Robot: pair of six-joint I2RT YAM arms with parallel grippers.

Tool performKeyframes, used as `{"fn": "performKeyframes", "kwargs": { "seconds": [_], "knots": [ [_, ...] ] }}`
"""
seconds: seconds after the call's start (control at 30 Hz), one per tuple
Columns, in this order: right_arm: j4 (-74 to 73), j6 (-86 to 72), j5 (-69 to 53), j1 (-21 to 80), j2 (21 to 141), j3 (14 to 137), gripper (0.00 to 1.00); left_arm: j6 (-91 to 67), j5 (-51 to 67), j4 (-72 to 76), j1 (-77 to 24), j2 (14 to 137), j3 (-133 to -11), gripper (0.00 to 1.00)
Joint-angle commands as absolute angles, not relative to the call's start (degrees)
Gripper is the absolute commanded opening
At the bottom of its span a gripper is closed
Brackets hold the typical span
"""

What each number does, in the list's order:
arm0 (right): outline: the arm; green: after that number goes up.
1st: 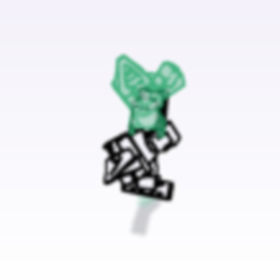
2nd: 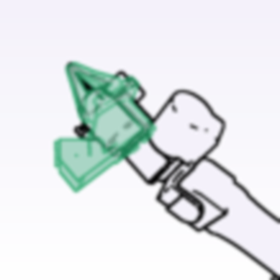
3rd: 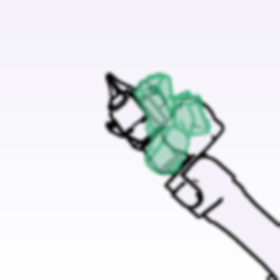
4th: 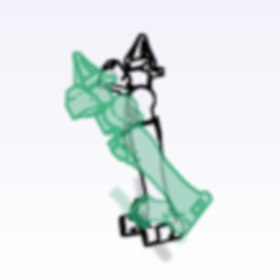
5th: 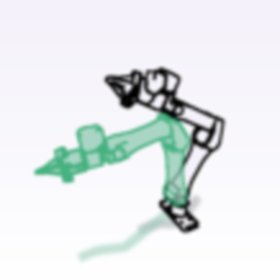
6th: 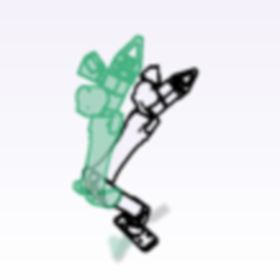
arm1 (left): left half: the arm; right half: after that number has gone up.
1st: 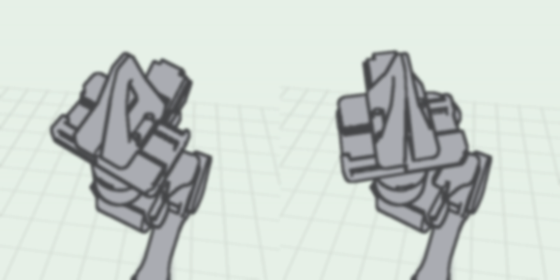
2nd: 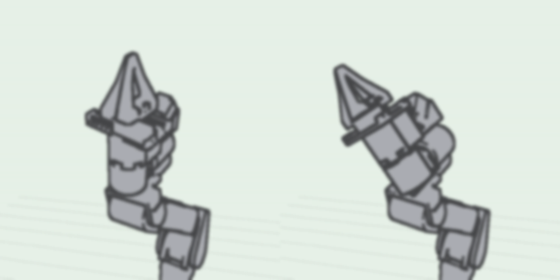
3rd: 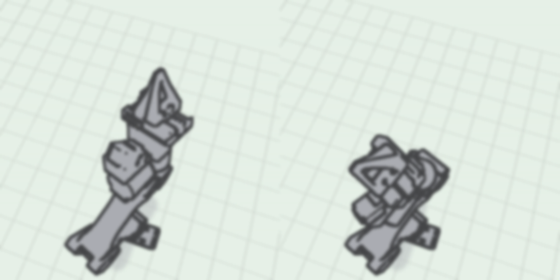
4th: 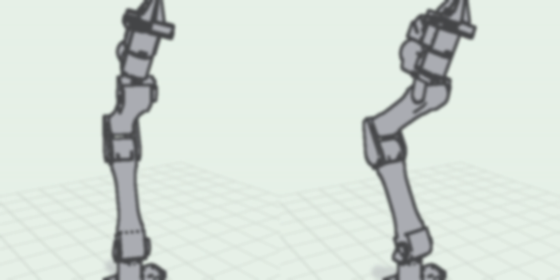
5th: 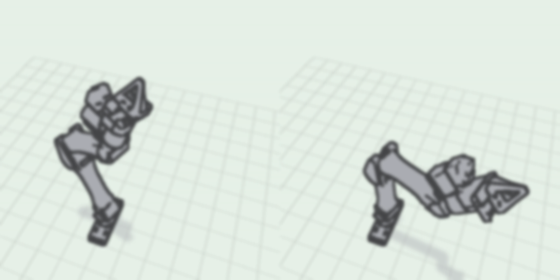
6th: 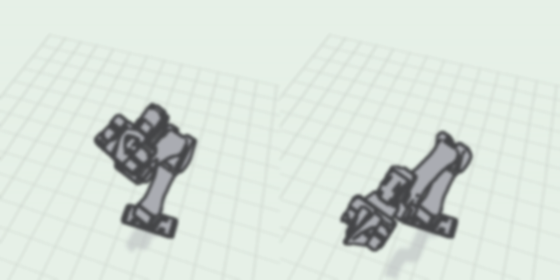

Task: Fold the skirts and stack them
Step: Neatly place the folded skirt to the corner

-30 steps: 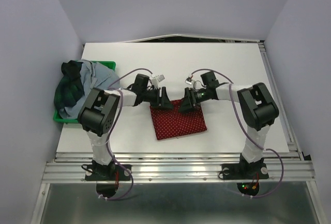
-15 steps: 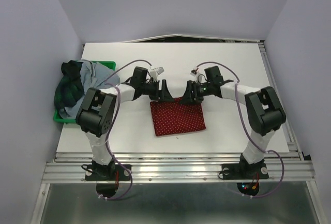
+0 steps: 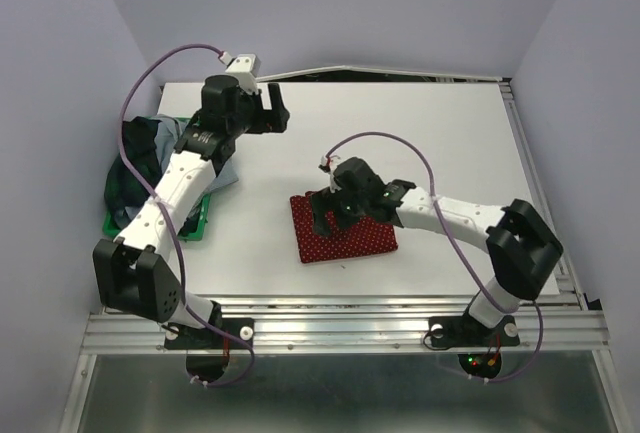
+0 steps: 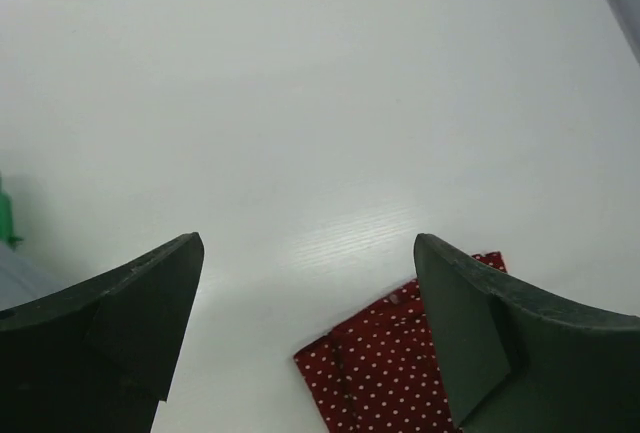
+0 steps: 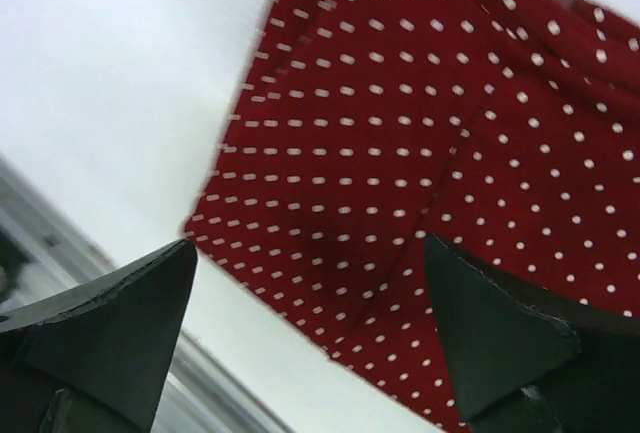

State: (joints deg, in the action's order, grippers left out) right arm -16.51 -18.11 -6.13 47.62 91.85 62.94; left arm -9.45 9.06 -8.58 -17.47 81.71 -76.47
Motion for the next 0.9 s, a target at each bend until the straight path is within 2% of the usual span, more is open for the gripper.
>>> {"fn": "performKeyframes", "kwargs": {
  "seconds": [0.0,0.33,0.43,0.67,0.87],
  "knots": [
    [-19.51,-22.22,7.72,48.95,97.54,62.75,1.00,-7.91,2.03,-13.62,-14.86,78.58,-74.36,0.99],
    [-20.83,-24.09,16.79,47.38,112.40,65.13,0.99,-7.21,0.70,-12.04,-14.24,74.45,-68.47,0.99],
    [-22.67,-19.36,14.77,42.20,114.00,65.48,0.95,-5.54,1.31,-12.48,-14.15,74.44,-67.94,0.99],
    [-25.31,-6.09,8.62,25.24,112.06,65.21,1.00,-0.35,8.69,-16.70,-14.15,79.10,-71.01,0.99],
    [-26.54,8.95,-3.48,11.97,113.90,72.15,1.00,2.81,14.76,-17.93,-14.15,82.44,-73.21,0.99]
  ]
}}
